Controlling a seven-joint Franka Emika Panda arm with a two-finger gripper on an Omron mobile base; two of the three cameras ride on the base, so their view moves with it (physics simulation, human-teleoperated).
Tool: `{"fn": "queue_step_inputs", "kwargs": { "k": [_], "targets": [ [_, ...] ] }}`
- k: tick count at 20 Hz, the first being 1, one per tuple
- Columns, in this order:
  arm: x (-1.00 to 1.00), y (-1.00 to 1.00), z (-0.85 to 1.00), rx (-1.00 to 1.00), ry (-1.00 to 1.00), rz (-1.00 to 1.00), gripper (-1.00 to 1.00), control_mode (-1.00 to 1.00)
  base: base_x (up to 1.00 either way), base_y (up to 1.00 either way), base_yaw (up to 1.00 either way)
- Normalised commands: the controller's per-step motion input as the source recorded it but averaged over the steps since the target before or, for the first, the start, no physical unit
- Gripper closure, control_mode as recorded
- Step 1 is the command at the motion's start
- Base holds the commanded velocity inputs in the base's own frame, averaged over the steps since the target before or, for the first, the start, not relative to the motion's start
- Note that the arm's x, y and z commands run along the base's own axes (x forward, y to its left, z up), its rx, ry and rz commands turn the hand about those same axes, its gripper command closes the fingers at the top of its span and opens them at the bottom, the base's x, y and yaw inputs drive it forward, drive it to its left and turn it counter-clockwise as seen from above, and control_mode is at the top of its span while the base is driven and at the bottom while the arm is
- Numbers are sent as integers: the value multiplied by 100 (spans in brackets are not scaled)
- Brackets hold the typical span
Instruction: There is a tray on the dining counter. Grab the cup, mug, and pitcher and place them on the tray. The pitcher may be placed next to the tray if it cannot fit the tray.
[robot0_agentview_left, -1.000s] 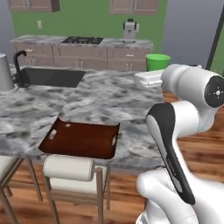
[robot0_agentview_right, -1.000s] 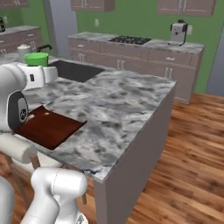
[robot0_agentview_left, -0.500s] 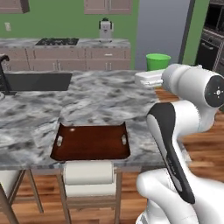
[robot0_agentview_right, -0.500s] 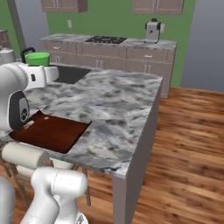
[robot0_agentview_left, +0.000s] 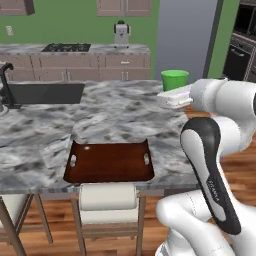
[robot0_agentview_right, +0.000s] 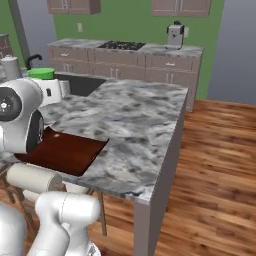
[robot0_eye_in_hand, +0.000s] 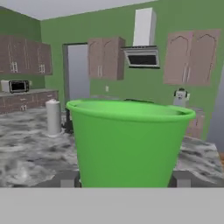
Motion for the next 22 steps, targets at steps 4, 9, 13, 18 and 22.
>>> {"fn": "queue_step_inputs", "kwargs": {
  "k": [4, 9, 13, 18, 22],
  "targets": [
    [11, -5, -100, 0, 18, 90, 100, -100, 0, 0, 0],
    [44, -5, -100, 1, 17, 85, 100, -100, 0, 0, 0],
    [89, 2, -85, 11, 20, 40, 100, -100, 0, 0, 0],
    [100, 23, -75, 15, 26, 14, 100, -100, 0, 0, 0],
    [72, 63, -43, 4, 13, 5, 100, -100, 0, 0, 0]
  ]
}}
